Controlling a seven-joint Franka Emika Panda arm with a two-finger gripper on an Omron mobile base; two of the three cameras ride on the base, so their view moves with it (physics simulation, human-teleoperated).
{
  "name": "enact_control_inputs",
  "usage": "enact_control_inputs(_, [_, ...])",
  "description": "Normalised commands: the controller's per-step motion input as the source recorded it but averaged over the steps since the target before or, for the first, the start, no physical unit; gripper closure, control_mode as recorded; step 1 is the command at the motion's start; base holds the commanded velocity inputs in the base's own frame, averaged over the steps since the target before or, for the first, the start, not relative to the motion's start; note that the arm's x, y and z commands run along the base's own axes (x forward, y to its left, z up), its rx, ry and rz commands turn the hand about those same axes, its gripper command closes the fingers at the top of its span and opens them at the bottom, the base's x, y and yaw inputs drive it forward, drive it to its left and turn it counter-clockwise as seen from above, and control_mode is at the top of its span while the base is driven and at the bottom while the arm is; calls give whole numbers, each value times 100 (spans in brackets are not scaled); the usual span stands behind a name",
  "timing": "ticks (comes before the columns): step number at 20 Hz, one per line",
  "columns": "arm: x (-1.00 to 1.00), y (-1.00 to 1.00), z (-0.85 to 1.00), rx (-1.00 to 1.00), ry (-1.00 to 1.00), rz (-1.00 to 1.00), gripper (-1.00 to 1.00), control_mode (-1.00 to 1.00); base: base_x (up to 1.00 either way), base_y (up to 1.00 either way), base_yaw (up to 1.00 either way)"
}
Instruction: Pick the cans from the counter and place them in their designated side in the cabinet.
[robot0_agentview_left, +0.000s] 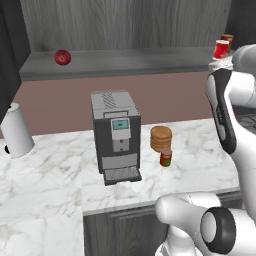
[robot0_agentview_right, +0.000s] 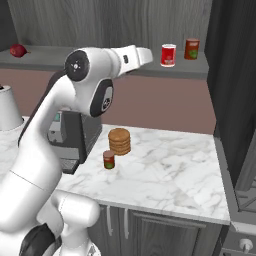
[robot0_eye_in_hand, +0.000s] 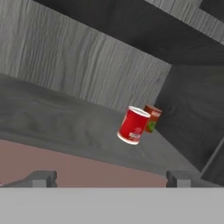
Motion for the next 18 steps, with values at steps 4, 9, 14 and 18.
enact_control_inputs(4, [-24, 0, -11, 3, 21, -2, -100, -100, 0, 0, 0])
enact_control_inputs(9, [-27, -8, -33, 16, 28, 0, -100, -100, 0, 0, 0])
enact_control_inputs(14, [-47, 3, -30, 13, 11, 0, -100, -100, 0, 0, 0])
enact_control_inputs(18, [-38, 39, -20, 3, 0, 0, -100, -100, 0, 0, 0])
